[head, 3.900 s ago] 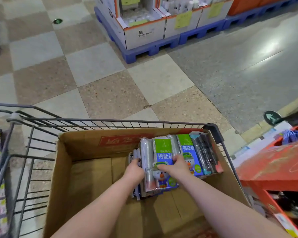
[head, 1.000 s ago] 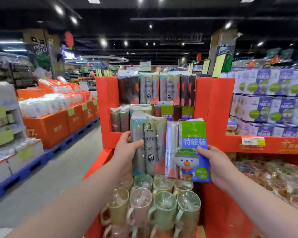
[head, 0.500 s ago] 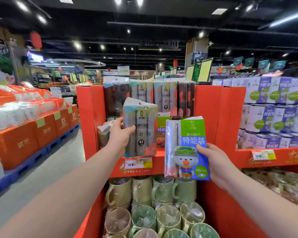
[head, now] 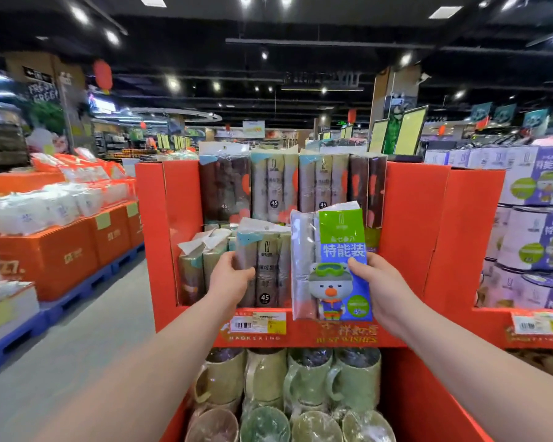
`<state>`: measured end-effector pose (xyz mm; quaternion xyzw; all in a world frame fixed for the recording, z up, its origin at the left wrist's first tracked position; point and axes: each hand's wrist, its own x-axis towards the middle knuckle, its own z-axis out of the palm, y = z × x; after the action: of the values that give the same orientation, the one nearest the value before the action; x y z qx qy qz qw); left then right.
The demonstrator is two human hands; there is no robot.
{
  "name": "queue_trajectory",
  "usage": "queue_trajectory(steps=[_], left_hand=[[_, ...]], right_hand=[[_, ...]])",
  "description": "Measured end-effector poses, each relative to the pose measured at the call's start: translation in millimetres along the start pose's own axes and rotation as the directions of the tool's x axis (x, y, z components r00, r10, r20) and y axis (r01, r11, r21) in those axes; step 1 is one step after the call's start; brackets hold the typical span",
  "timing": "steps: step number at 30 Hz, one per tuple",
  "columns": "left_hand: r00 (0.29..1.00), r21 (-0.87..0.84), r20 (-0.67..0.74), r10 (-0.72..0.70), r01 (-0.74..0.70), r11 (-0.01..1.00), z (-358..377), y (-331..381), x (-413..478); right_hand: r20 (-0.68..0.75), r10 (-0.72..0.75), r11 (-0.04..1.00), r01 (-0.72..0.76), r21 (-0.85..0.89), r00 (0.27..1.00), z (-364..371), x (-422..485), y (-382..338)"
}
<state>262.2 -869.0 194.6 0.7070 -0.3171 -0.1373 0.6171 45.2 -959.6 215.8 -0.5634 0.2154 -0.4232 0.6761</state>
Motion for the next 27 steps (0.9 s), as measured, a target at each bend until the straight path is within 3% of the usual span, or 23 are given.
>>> queue_trajectory(steps=[5,11,14,17,19,23,27], left_hand=[[0.999,0.156,-0.045,-0.016,0.023,0.987,0.8,-9.2,-4.4],[0.994,-0.012,-0.089,-0.056,0.055,0.998,-16.1,9.1,0.7],[0.995,0.126,-0.071,0.069,-0.06,0.99,-20.0,12.2,-6.0],[0.996,0.351,0.033,0.08,-0.087,0.933,-19.0,6.2,-11.4],[0.993,0.476,0.07,0.096,-0.118,0.871,-17.0,1.8,-15.7],[0.981,0.512,-0.002,0.192,-0.164,0.843,-19.8,0.4,-18.7],[0.979,0.471,-0.052,0.198,-0.15,0.869,-27.1,1.8,-13.9]], right_hand=[[0.115,-0.016,1.0,0.012,0.028,0.993,21.7,32.7,17.4],[0.118,-0.018,1.0,0.018,-0.006,0.993,53.7,49.2,52.2],[0.177,0.096,0.968,-0.051,-0.246,0.979,51.2,57.4,50.0],[0.177,0.252,0.808,-0.106,-0.58,0.952,49.9,59.6,40.3],[0.22,0.305,0.769,-0.103,-0.631,0.926,50.8,58.1,39.3],[0.237,0.203,0.862,-0.058,-0.504,0.95,48.7,61.5,55.3],[0.162,0.085,0.854,0.012,-0.52,0.983,64.8,64.9,70.1]])
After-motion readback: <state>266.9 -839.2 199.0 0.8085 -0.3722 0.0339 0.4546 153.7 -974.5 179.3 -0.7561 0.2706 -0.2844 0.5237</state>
